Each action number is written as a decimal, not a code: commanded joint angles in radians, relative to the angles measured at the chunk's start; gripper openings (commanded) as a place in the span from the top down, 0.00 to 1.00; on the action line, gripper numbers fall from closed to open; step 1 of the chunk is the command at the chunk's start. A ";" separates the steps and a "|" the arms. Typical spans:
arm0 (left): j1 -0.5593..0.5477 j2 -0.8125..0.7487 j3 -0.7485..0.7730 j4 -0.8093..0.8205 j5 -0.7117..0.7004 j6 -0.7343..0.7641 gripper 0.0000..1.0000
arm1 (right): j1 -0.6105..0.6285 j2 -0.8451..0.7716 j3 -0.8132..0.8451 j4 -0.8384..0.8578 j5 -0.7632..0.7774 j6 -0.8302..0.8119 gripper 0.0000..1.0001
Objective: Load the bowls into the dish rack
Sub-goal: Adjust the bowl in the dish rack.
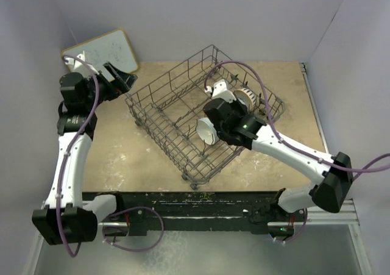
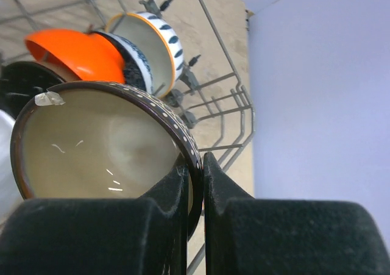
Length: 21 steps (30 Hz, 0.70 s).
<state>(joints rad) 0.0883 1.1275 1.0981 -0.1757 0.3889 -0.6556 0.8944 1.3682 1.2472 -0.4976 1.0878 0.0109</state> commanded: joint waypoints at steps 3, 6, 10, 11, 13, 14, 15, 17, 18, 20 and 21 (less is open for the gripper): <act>-0.001 -0.144 0.120 -0.239 0.115 0.086 0.01 | 0.002 0.088 0.054 0.054 0.236 -0.095 1.00; -0.001 -0.206 0.111 -0.287 0.134 0.100 0.01 | 0.014 0.119 0.063 0.077 0.288 -0.148 1.00; -0.001 -0.284 0.111 -0.342 0.116 0.130 0.01 | 0.038 0.149 0.083 0.089 0.342 -0.209 1.00; -0.001 -0.298 0.110 -0.353 0.118 0.133 0.01 | 0.046 0.153 0.084 0.099 0.348 -0.226 1.00; -0.002 -0.327 0.100 -0.360 0.129 0.134 0.01 | 0.067 0.160 0.081 0.123 0.356 -0.269 1.00; -0.002 -0.337 0.096 -0.366 0.133 0.134 0.01 | 0.075 0.164 0.080 0.128 0.364 -0.286 1.00; -0.002 -0.347 0.092 -0.374 0.137 0.134 0.01 | 0.082 0.170 0.078 0.128 0.370 -0.298 1.00; -0.002 -0.377 0.084 -0.385 0.144 0.131 0.01 | 0.097 0.180 0.077 0.126 0.375 -0.320 1.00; -0.002 -0.391 0.081 -0.390 0.143 0.127 0.01 | 0.103 0.186 0.075 0.126 0.379 -0.332 1.00; -0.002 -0.415 0.077 -0.402 0.140 0.124 0.01 | 0.107 0.204 0.076 0.117 0.393 -0.342 1.00; -0.002 -0.428 0.079 -0.410 0.137 0.123 0.01 | 0.106 0.214 0.079 0.104 0.400 -0.340 1.00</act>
<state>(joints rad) 0.0883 0.7433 1.1793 -0.5674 0.5102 -0.5522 0.9920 1.5604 1.2713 -0.4156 1.3720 -0.2714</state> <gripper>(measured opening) 0.992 0.079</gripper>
